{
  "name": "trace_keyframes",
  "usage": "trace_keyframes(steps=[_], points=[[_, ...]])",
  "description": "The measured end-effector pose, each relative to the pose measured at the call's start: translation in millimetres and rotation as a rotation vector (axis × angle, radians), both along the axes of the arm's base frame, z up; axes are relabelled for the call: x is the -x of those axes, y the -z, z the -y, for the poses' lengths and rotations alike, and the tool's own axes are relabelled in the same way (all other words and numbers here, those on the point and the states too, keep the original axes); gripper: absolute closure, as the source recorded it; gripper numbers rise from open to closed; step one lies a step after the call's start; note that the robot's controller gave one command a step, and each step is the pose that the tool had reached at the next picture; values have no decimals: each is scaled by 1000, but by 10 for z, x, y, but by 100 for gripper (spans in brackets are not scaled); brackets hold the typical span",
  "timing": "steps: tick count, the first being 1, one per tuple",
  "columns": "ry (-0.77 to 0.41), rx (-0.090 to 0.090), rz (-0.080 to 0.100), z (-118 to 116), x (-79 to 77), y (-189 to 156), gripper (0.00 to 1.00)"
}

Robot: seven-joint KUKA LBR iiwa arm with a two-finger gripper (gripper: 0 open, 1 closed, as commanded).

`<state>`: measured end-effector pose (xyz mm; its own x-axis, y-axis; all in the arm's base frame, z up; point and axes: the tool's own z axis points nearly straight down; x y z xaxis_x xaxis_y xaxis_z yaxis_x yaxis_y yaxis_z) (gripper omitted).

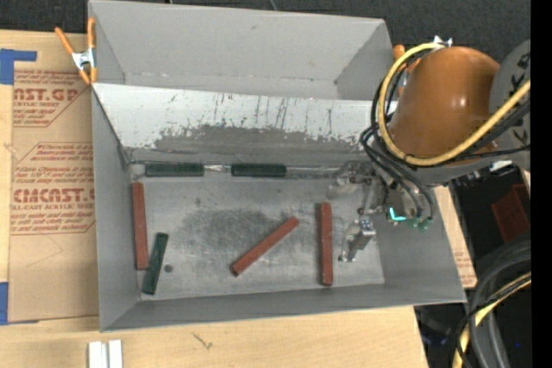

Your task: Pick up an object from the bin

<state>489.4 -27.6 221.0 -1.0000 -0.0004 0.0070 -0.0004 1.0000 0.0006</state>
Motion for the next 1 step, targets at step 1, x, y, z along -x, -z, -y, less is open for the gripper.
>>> trace_keyframes(steps=[1], points=[[0,1,8,1,-16,-37,0]])
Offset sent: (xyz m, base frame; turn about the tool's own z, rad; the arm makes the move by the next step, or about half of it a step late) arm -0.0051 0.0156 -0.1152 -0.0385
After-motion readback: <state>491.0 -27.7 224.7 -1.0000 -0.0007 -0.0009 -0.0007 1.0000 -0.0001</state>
